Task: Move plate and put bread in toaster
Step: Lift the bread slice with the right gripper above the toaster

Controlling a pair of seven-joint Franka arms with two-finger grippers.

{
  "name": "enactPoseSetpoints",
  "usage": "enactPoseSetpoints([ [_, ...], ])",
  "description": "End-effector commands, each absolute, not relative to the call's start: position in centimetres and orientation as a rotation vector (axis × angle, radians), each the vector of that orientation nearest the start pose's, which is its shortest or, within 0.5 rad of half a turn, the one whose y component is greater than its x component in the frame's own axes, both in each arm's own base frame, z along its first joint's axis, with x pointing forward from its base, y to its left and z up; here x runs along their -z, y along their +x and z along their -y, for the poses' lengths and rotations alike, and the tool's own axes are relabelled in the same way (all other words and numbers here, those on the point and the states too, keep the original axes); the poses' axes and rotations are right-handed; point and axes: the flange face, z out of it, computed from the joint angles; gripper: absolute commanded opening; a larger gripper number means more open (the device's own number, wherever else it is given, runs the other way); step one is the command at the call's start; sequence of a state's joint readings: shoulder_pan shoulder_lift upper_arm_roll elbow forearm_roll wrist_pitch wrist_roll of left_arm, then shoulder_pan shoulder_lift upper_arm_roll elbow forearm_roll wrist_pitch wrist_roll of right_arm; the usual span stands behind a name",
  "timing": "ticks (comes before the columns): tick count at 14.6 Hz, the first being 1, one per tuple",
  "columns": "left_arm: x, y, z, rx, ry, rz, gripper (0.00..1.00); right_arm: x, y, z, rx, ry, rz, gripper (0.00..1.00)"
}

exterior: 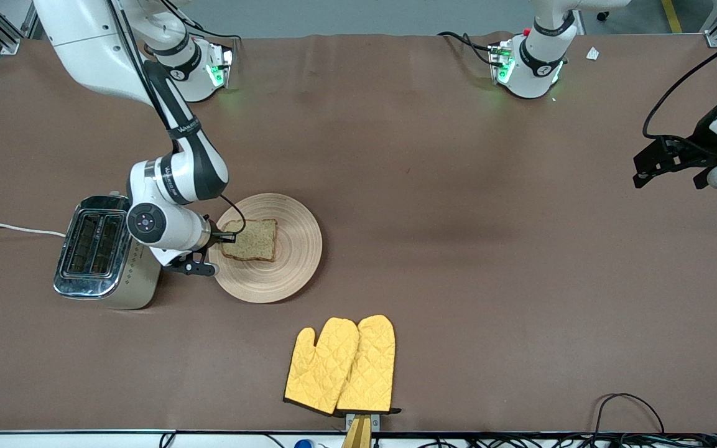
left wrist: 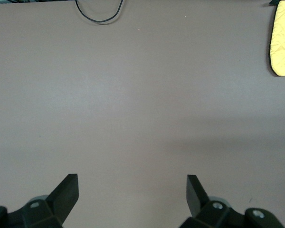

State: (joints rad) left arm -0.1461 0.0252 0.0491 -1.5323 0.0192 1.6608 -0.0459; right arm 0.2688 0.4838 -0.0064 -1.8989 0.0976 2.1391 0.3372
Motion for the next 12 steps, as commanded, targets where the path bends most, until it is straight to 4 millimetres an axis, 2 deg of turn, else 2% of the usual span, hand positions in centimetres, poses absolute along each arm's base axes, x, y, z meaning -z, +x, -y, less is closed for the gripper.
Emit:
enactPoseSetpoints([
  [1,-64.0,56.9,5.3,0.153,-3.113,-0.106,1.0,-25.1,59.5,-16.5,-0.477,-3.106,-0.244,0.0],
  [4,-64.0,56.9,5.2,0.153,-3.113,-0.102,1.0,-28.7,60.6,-17.1,-0.536,-3.106,-0.252,0.0],
  [9,-64.1,56.8,5.2,0.156,-3.115,-0.102,1.0,-38.6,62.2,-18.7,-0.603,-3.166,-0.197,0.0],
  [10,-64.1,56.8,5.2,0.156,-3.115,-0.102,1.0,-40.3,62.1,-19.2,-0.601,-3.21,-0.166,0.0],
  [12,-64.0,56.9,5.2,0.153,-3.115,-0.102,1.0,-42.2,61.4,-21.3,-0.573,-3.296,-0.086,0.0],
])
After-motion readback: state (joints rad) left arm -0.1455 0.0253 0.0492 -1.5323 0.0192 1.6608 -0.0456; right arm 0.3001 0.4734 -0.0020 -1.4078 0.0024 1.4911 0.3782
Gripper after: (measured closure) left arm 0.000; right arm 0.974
